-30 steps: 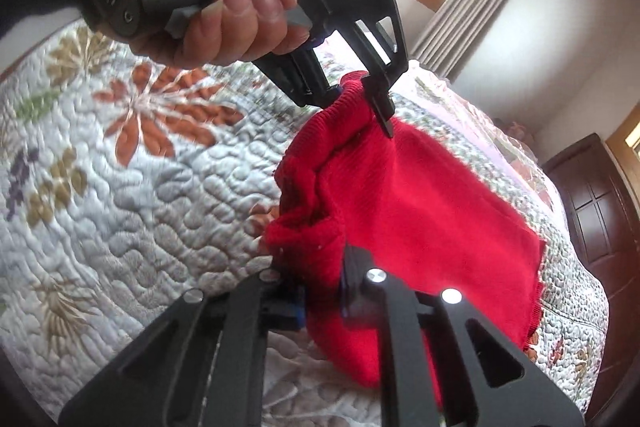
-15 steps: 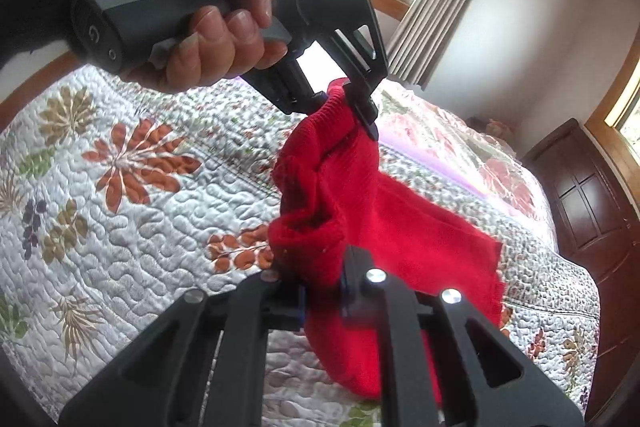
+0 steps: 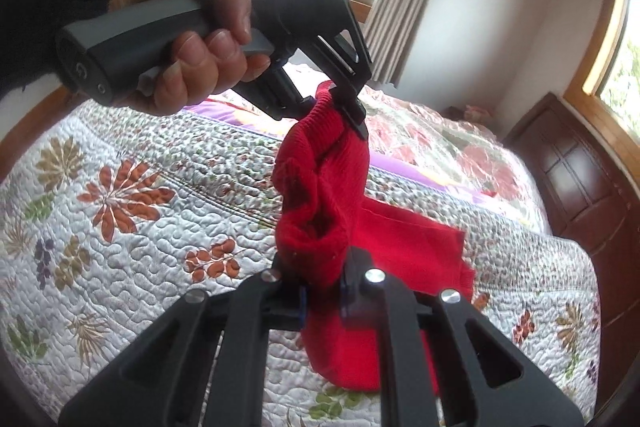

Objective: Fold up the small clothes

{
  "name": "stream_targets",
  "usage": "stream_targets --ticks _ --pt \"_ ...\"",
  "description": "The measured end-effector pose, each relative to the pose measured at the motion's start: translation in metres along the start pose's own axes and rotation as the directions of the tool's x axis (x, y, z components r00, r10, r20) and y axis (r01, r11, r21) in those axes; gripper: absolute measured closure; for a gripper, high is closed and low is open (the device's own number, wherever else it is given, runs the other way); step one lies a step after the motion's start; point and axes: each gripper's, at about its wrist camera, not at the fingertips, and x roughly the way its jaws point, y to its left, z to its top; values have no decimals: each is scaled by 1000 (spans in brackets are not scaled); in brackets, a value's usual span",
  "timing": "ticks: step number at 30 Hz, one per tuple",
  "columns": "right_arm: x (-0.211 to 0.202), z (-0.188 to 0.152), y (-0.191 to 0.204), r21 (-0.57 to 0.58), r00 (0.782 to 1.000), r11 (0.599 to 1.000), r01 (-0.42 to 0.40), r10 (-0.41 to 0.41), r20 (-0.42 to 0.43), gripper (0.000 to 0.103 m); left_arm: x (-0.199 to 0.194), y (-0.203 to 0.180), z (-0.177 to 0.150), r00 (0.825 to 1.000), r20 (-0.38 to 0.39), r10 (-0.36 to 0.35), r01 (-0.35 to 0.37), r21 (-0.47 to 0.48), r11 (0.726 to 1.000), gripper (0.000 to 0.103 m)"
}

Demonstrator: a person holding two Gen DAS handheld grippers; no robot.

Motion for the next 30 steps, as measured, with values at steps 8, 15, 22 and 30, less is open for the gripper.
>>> stream_targets --ticks 8,15,22,30 --pt "-6 -13 -38 84 1000 996 -17 19 -18 94 25 -36 1 996 -7 88 -88 18 996 87" --pt "2 -30 -69 168 997 984 -58 66 -43 95 54 -56 3 979 -11 203 -203 10 979 87" --pt "10 -51 -101 245 992 965 -94 112 -59 95 84 -73 4 956 -9 293 -293 19 956 87" --pt "25 -78 -140 328 986 938 -108 144 -87 94 133 -92 2 918 -8 395 -395 47 918 87"
